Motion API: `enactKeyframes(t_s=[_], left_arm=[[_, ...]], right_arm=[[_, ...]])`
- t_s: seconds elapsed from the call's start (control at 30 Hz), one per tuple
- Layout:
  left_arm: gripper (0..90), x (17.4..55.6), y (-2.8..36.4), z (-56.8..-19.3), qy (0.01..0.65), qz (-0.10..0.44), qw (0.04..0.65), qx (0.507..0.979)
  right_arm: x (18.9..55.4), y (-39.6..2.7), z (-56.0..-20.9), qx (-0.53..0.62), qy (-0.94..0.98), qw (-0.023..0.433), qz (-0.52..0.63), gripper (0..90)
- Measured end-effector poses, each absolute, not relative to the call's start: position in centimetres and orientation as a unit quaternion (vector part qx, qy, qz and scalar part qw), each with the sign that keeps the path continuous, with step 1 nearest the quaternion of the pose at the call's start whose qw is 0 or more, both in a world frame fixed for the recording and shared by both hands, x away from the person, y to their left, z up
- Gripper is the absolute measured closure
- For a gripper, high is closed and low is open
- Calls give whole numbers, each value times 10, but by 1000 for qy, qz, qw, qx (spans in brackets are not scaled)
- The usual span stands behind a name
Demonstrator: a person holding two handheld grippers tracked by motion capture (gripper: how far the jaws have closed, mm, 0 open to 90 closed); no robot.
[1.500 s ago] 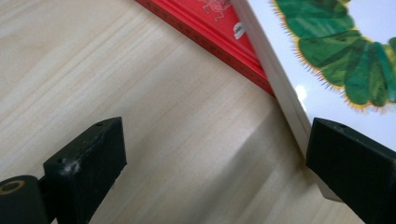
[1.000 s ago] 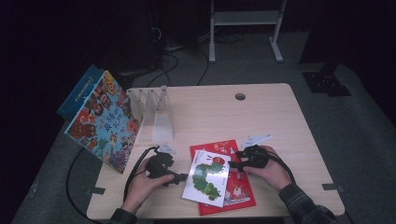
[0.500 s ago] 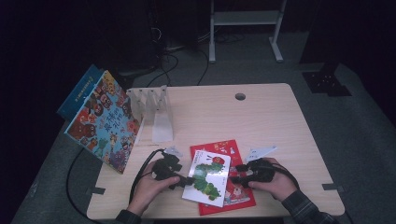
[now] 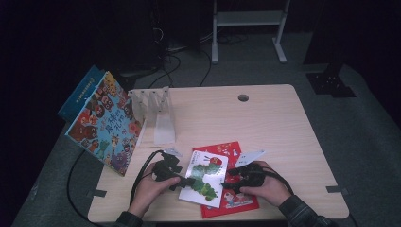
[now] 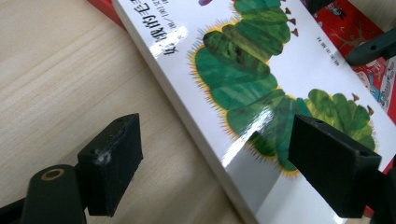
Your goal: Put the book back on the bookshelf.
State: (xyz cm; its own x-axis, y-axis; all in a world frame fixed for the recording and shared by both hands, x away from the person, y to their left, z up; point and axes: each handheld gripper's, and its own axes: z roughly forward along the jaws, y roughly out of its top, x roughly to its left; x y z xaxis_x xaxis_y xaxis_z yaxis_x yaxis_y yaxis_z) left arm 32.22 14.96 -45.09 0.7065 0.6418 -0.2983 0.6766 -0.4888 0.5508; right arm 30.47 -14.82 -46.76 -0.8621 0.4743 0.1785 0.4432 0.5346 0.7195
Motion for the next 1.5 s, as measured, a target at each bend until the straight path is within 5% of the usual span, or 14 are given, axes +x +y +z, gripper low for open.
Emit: enactKeyframes(t_s=[0.77,1.2,1.5], left_arm=[[114,328,139,-459,378,-46,333,863],[285,330,144,-451,400,-46,342,849],[295,326,145,-428,386,-45,395,832]], right_arm=[[303,-134,-472,198,896,67,392,213],[303,-134,-473,185,899,63,391,159],[305,-139,-472,186,902,62,384,150]])
